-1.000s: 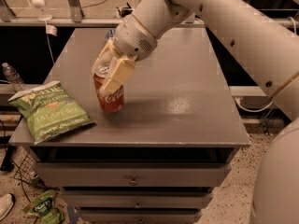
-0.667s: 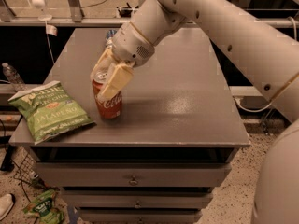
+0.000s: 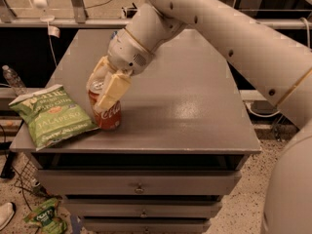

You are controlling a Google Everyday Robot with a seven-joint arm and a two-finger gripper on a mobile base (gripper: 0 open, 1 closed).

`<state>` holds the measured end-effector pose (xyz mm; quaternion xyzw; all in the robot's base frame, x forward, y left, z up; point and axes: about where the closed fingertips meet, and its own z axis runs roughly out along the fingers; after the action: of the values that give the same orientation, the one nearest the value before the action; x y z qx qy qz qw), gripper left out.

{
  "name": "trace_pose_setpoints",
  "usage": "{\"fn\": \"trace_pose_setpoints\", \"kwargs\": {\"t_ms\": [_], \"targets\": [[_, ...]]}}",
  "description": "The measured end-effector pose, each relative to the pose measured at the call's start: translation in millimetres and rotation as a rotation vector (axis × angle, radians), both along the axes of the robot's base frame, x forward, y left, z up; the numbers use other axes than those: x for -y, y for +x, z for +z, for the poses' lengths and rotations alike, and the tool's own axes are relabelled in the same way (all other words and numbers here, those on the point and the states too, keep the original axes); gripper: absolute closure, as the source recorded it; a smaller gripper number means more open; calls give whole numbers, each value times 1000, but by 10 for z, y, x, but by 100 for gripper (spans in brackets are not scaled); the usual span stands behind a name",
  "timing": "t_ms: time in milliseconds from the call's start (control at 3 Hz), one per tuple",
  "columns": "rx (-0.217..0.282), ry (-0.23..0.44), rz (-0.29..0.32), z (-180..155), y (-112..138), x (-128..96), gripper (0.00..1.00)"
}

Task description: Move coke can near green jalapeno chip bag

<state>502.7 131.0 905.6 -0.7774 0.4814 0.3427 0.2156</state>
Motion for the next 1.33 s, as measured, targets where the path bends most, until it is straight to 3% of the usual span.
{"fn": "trace_pose_setpoints", "kwargs": {"t_ms": [667,1000,1333], "targets": [[-10,22,7,-13,-16,-45,98],[-9,22,8,-15,-18,-61,75],[-8,24,11,-19,-25,-90,44]]}}
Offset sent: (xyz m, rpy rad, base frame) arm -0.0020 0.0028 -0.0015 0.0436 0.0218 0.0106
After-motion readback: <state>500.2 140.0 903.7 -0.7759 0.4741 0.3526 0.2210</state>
